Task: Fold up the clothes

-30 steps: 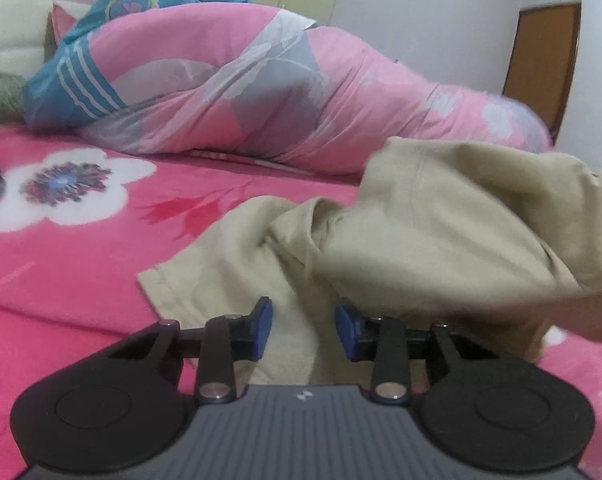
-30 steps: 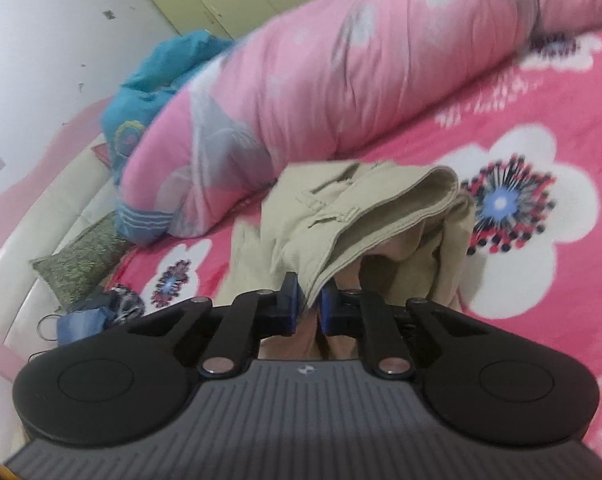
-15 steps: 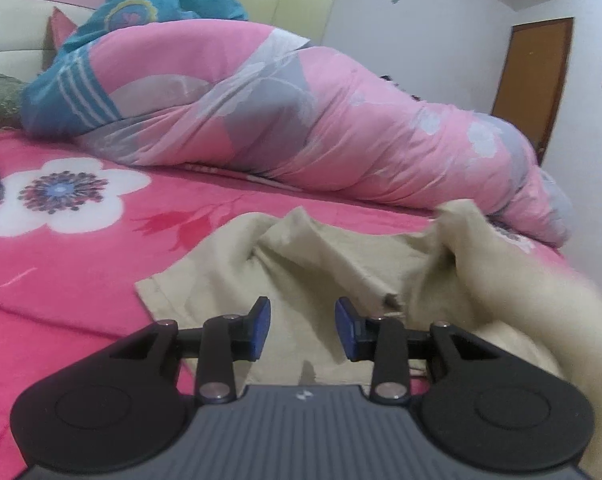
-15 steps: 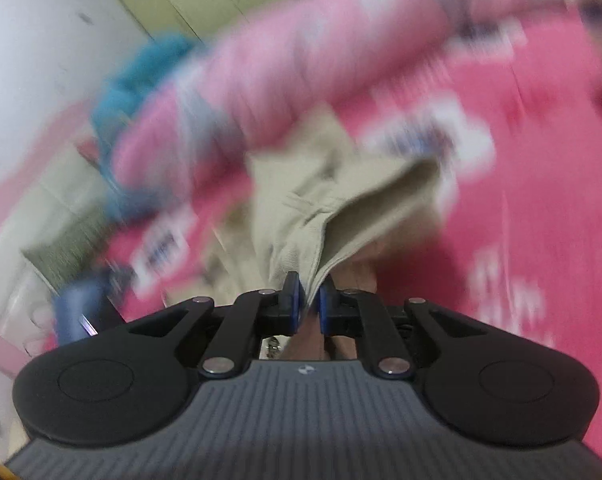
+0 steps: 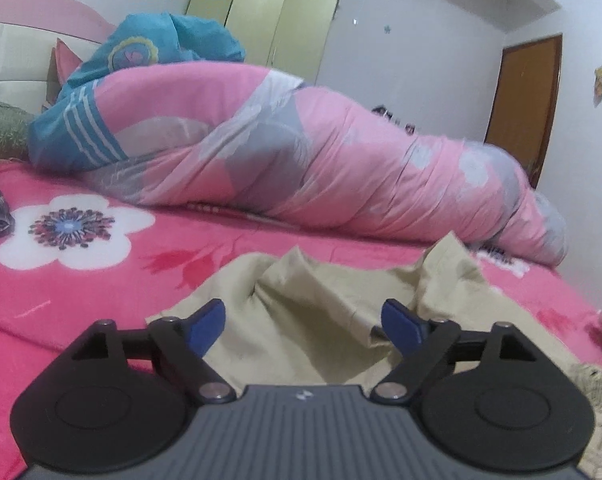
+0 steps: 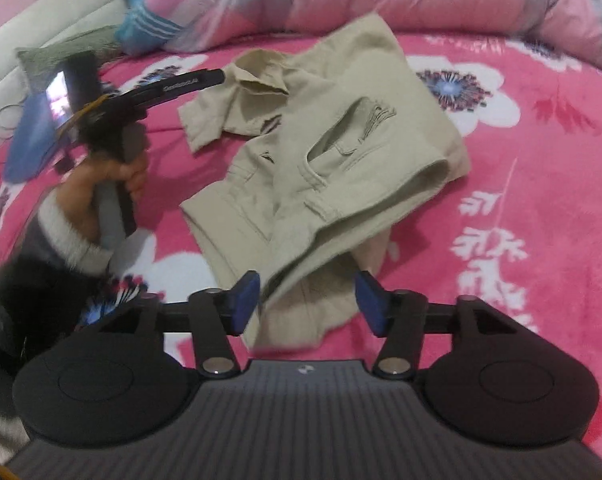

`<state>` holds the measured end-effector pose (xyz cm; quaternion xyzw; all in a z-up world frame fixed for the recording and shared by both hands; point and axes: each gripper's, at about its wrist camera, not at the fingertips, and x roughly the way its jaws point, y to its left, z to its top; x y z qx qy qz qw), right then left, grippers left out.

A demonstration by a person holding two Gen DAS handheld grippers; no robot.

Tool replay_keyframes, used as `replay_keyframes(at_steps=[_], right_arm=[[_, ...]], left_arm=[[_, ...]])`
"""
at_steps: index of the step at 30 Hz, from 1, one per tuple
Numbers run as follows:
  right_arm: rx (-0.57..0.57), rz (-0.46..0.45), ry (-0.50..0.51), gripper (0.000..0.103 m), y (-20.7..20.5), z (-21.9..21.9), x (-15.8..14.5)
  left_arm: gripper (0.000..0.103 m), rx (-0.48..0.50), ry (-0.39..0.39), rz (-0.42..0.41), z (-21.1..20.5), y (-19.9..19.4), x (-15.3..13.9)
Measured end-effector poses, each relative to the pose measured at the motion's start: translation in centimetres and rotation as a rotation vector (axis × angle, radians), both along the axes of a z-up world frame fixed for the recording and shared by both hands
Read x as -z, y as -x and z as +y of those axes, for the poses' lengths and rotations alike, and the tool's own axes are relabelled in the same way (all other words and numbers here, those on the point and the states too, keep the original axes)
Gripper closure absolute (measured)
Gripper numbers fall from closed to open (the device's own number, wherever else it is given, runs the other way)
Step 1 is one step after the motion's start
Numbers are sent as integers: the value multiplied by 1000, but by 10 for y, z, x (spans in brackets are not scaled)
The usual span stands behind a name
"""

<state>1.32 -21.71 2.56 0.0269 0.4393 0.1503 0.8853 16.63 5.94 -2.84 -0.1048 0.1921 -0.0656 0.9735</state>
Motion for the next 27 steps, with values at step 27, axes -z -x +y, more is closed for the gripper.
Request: replay_keyframes(at_steps=[27], right_arm=[[-199,-189,-119,23,-150,-40,-17]], left_arm=[[19,162,-108,399,-57,86,28]])
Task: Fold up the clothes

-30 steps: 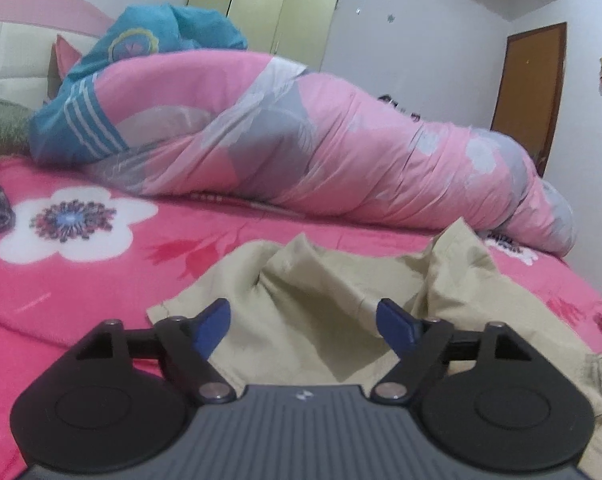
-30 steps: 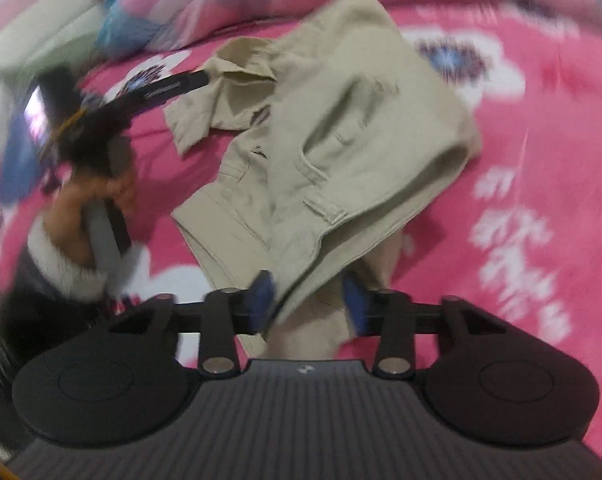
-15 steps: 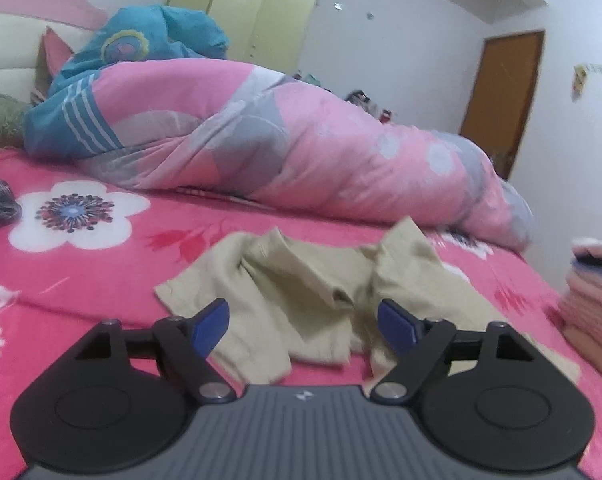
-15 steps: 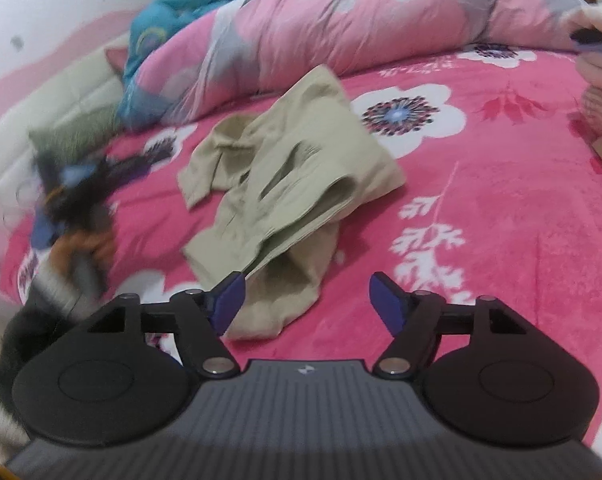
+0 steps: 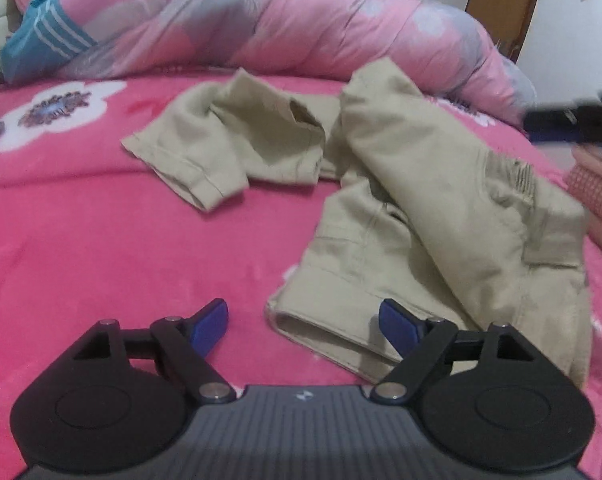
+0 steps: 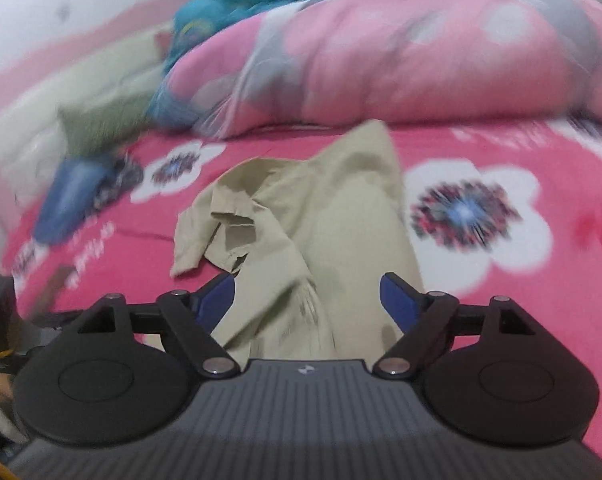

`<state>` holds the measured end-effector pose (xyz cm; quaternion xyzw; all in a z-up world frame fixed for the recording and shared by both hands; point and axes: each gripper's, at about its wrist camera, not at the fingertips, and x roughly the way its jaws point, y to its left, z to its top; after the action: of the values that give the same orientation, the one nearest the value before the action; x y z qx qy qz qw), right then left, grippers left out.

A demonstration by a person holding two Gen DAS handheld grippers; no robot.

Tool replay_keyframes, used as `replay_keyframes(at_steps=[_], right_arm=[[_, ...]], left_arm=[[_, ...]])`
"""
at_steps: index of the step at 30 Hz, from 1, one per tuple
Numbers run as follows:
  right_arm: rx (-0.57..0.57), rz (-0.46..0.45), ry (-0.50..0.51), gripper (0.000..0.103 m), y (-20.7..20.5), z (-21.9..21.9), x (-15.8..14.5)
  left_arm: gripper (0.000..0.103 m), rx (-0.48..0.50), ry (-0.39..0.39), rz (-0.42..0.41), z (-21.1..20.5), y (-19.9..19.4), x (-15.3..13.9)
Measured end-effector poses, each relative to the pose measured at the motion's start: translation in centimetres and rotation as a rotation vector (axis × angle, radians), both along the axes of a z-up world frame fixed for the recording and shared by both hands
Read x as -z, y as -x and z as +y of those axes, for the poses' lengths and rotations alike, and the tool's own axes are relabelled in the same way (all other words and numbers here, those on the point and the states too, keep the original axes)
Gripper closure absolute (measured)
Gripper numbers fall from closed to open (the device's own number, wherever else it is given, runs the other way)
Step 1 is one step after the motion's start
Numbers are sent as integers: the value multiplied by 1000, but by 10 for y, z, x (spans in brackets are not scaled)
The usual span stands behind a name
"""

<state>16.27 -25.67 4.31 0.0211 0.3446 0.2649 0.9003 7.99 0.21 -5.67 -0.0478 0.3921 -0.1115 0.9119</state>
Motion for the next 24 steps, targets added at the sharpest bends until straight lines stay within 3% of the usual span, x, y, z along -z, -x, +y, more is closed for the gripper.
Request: replay_keyframes(at_steps=[3,8,11,13,15,17,24], right_arm=[[-103,-10,75,23,-23,29,3],[-166,31,220,27,-61,66,28],[-194,126,226,55,-75,77,51],[-190,151,196,86,-70,76,60],[-169,148,154,95,-61,72,62],[-116,76,63,97,-46,55,45],[130,-214,-269,98,39,-51,-37]], left_arm=[[21,-19,-24,-22,-6,1,4],[43,-27,-31,-57,-17,2,5],[54,-1,-102,-108,-32,0,6],[69,30,-119,-131,-37,2,6],[77,37,-126,-147,-39,3,3],[90,30,-98,-189,-35,6,-4],[92,-27,-89,-352,-33,13,-46]])
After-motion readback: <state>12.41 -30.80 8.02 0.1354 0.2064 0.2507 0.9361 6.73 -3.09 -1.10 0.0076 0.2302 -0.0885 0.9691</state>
